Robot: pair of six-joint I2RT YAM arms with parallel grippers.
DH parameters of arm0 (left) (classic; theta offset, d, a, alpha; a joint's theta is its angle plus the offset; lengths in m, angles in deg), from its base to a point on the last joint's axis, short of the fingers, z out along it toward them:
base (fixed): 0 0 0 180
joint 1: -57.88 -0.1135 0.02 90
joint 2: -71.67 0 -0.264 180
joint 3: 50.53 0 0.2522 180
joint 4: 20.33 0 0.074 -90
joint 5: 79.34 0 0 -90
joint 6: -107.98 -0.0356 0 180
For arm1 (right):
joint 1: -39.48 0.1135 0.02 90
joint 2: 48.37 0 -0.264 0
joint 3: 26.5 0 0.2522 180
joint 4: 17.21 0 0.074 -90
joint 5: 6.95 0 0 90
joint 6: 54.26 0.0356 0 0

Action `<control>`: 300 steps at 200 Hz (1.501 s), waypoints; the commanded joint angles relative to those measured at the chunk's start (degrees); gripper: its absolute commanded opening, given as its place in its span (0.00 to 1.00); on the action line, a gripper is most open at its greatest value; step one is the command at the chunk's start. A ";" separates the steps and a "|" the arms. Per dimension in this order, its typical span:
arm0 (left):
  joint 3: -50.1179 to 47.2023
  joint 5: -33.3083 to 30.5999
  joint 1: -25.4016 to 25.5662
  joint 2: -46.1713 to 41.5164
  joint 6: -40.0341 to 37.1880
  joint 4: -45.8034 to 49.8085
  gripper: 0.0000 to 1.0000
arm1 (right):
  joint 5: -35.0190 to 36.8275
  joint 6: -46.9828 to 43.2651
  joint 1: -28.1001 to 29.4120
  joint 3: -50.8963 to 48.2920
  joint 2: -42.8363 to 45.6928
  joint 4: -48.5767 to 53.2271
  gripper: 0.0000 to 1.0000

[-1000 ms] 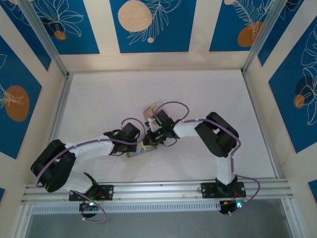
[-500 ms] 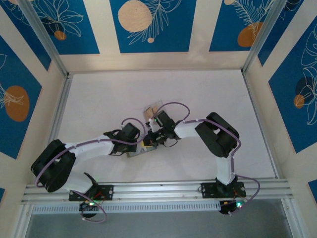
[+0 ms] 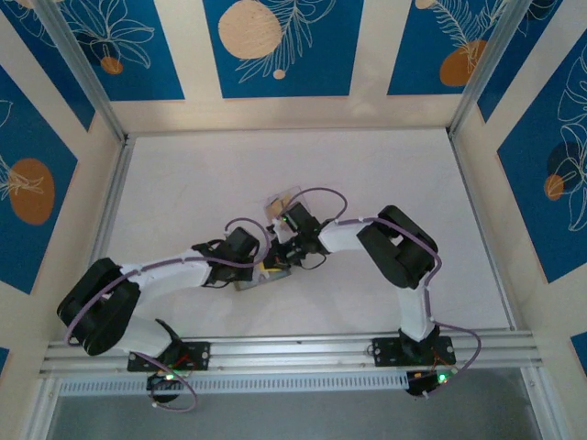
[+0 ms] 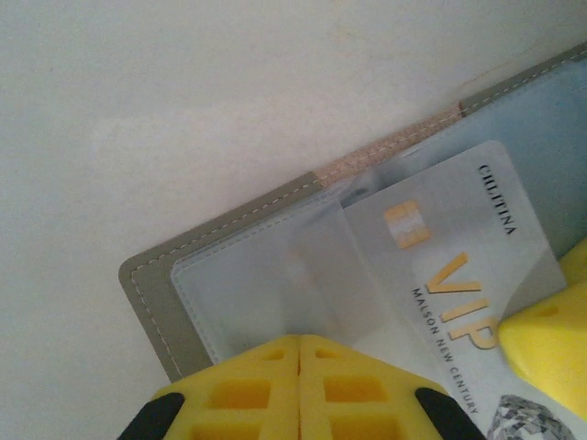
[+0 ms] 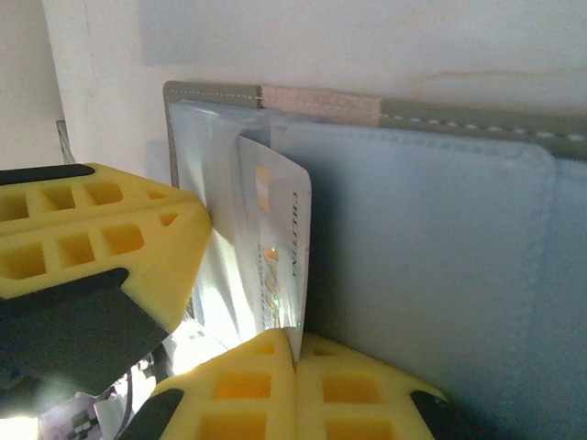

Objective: Put the credit cards into the card holder

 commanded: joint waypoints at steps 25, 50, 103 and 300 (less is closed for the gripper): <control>-1.03 -0.30 -0.23 0.53 -0.05 3.56 0.07 | 1.19 -0.55 2.92 -0.05 -4.77 6.66 0.00; -0.44 0.05 -0.16 0.92 -0.13 3.40 0.08 | 1.21 0.39 3.19 -0.01 -5.11 5.22 0.00; -1.23 -5.17 -0.23 -9.64 3.47 7.82 0.19 | 2.98 1.06 2.72 -1.03 -4.61 5.07 0.00; -5.67 3.13 -3.68 -0.88 4.50 -2.01 0.00 | -0.06 4.61 6.66 3.94 -7.08 1.98 0.14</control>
